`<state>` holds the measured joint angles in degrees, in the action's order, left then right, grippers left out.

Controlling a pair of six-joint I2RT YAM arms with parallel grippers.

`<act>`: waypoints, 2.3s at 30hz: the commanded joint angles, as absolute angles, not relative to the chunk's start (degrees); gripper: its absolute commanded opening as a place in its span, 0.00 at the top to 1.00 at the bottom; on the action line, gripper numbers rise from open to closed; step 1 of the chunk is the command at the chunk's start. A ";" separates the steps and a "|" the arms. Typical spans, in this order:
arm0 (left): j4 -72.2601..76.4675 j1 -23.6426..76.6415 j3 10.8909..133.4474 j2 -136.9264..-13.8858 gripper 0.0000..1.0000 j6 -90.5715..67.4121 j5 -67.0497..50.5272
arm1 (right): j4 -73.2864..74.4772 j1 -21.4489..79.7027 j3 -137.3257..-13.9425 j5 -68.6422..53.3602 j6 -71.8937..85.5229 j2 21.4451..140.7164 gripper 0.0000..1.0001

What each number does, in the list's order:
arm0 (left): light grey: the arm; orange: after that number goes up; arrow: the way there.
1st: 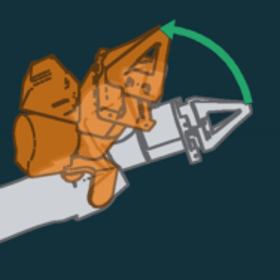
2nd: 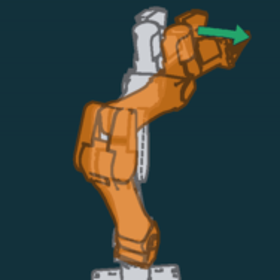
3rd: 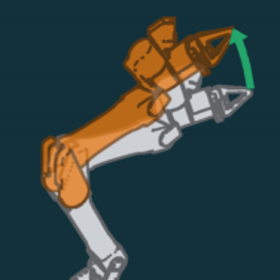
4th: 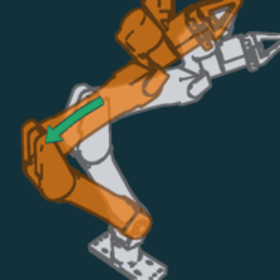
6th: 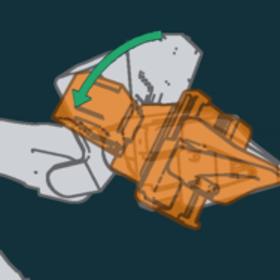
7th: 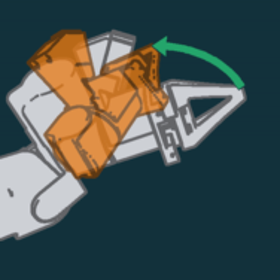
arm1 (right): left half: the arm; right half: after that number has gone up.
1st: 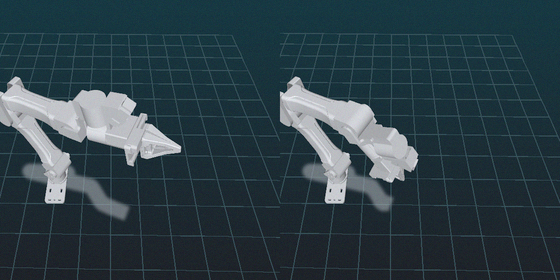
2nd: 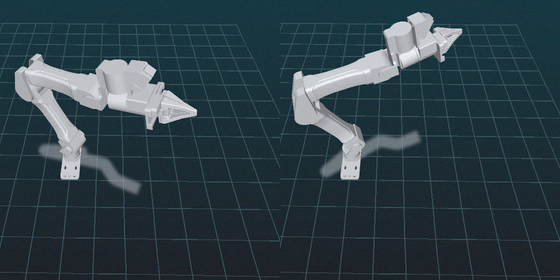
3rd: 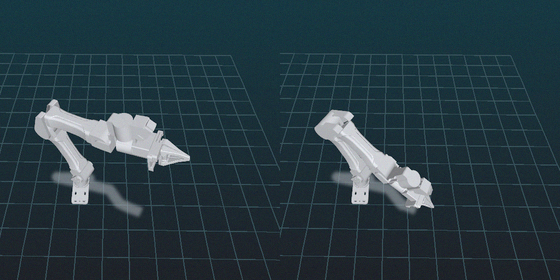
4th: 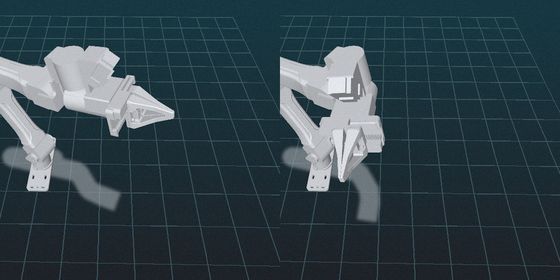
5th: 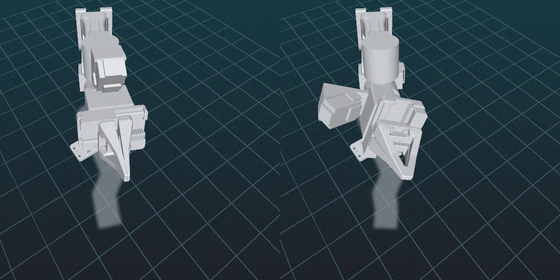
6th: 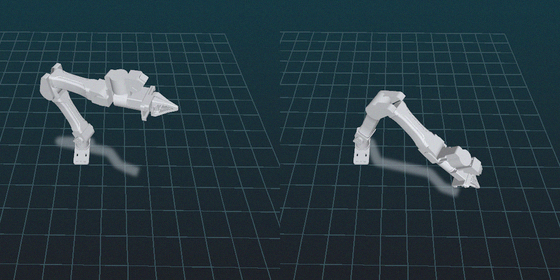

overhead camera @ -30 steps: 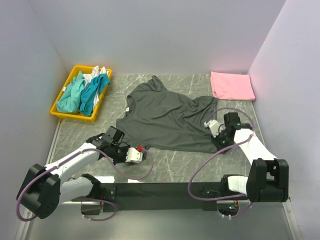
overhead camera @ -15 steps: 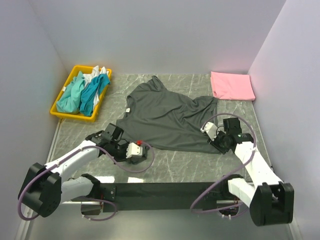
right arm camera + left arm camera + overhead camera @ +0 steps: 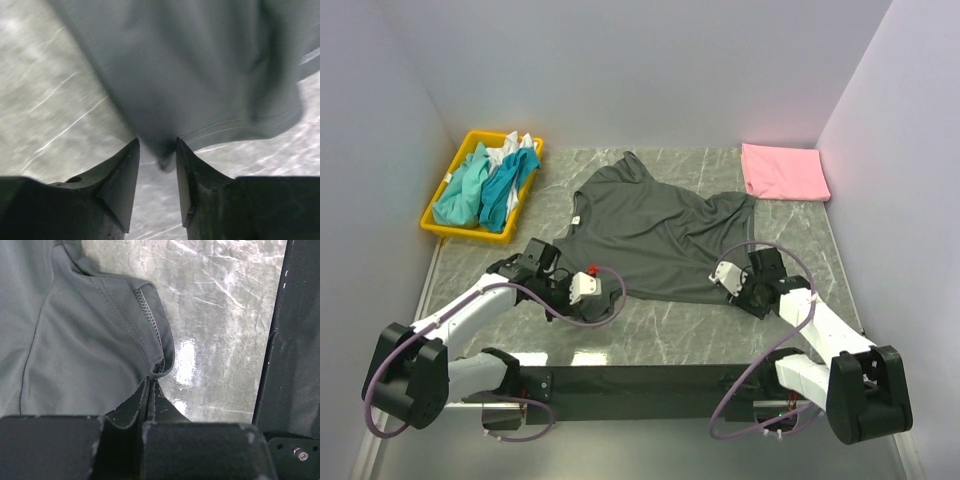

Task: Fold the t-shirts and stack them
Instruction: Flatten the tshirt out

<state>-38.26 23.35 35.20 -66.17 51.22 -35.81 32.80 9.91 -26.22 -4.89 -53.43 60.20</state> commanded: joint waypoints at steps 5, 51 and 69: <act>-39.11 19.70 39.37 -66.71 0.99 48.35 -39.81 | 23.20 10.72 -23.20 -0.44 -52.56 64.16 0.88; -5.45 1.76 90.52 -38.05 0.99 5.89 -12.74 | 28.82 5.01 -97.72 4.05 -39.90 39.02 1.00; -4.23 1.76 66.71 -61.31 0.99 16.52 -24.96 | 9.51 4.92 -59.96 -5.35 -44.74 59.20 1.00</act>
